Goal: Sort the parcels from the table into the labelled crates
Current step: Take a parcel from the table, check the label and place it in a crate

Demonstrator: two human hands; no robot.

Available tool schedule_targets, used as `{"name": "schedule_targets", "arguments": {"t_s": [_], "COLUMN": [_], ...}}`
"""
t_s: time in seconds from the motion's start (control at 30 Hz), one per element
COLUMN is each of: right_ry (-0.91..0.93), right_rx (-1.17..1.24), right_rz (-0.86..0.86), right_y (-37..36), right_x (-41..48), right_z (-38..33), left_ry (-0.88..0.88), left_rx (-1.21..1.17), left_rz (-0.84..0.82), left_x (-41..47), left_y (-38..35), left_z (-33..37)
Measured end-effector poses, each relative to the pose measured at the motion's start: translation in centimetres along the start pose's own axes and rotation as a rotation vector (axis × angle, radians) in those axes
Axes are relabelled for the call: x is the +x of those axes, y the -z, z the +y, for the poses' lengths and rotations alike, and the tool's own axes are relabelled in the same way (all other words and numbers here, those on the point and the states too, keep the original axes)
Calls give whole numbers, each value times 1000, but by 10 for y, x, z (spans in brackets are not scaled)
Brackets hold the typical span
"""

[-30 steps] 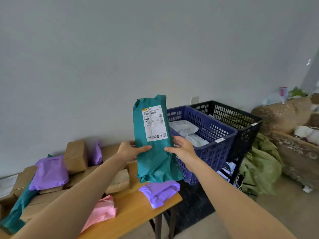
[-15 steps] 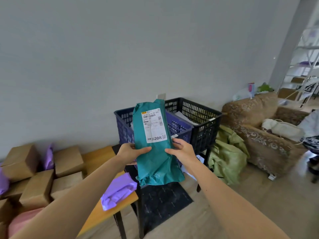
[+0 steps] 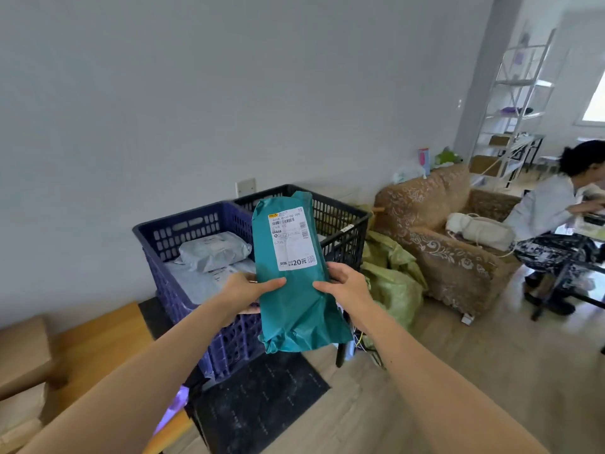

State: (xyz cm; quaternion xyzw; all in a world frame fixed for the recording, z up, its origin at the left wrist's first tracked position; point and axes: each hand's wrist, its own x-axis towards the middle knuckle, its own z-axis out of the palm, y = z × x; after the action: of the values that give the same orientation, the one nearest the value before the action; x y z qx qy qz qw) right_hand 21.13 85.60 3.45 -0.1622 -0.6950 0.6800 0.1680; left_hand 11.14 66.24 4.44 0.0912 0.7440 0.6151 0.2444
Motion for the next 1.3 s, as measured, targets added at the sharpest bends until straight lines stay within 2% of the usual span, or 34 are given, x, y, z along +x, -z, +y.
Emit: {"name": "schedule_targets", "arguments": {"t_s": [0.47, 0.8, 1.3], "right_ry": [-14, -46, -70], "right_rx": [-111, -167, -228], "right_rz": [40, -7, -301], "right_y": [69, 97, 122], "right_x": [178, 279, 489], "right_z": [-28, -17, 15], "left_ry": [-10, 35, 113], "left_rx": [-21, -96, -80], "left_rz": [-45, -63, 253], "left_x": [172, 257, 409], "left_y": [-59, -85, -122], "left_z": [72, 80, 105]}}
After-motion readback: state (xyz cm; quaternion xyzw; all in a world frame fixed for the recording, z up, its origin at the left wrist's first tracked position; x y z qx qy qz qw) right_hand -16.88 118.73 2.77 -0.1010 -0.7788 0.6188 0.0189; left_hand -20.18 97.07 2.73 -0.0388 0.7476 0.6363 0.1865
